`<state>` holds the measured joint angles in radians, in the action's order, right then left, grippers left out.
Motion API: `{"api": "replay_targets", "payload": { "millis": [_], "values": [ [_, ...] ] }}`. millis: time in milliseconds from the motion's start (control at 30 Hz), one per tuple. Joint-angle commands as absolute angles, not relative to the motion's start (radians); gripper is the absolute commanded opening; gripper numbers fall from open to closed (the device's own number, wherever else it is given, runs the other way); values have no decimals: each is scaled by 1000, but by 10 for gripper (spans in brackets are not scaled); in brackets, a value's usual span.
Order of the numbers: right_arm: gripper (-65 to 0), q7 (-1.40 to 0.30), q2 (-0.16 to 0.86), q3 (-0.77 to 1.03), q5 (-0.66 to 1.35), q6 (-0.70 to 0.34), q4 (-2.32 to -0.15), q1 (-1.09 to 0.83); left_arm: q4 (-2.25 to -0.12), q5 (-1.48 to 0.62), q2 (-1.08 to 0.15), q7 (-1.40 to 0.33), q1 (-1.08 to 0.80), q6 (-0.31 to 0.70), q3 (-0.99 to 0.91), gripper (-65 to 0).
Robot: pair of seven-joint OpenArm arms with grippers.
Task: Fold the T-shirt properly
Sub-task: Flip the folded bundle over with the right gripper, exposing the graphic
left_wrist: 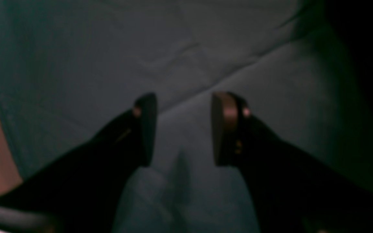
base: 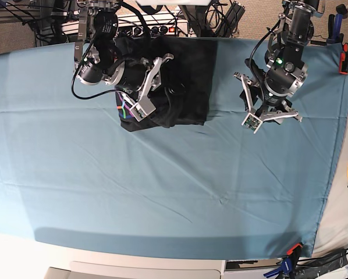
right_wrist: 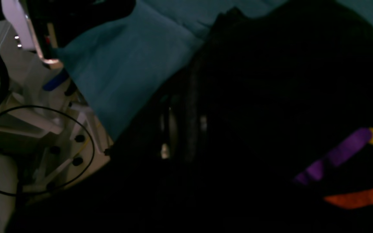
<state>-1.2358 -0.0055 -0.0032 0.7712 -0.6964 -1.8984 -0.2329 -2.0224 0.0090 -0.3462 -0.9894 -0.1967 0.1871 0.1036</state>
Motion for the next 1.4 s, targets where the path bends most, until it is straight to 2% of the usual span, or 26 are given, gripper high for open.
{"api": "replay_targets", "payload": {
  "millis": [0,267,633,900,1033,1367],
  "values": [
    [-650,-1206,-9,-6,799,-698,-1917,-224,-2042,10,-352,-969,-188,183,100,-387],
    [-650,-1173,-9,-21,700,-698,-1916,-224,-2042,10,-352,-960,-188,183,100,-387],
    [-650,-1129,-9,-167,551,-698,-1916,-224,-2042,10,-352,-957,-188,183,100,-387],
    [-650,-1125,-8,-168,500,-698,-1916,-224,-2042,10,-352,-958,-188,183,100,-387],
    [-443,-1095,-8,-169,506,-698,-1916,-224,-2042,10,-352,-957,-188,183,100,-387],
    [-433,-1242,-8,-169,898,-698,-1916,-213,-2042,-5,-352,-957,-188,183,100,-387]
  ]
}}
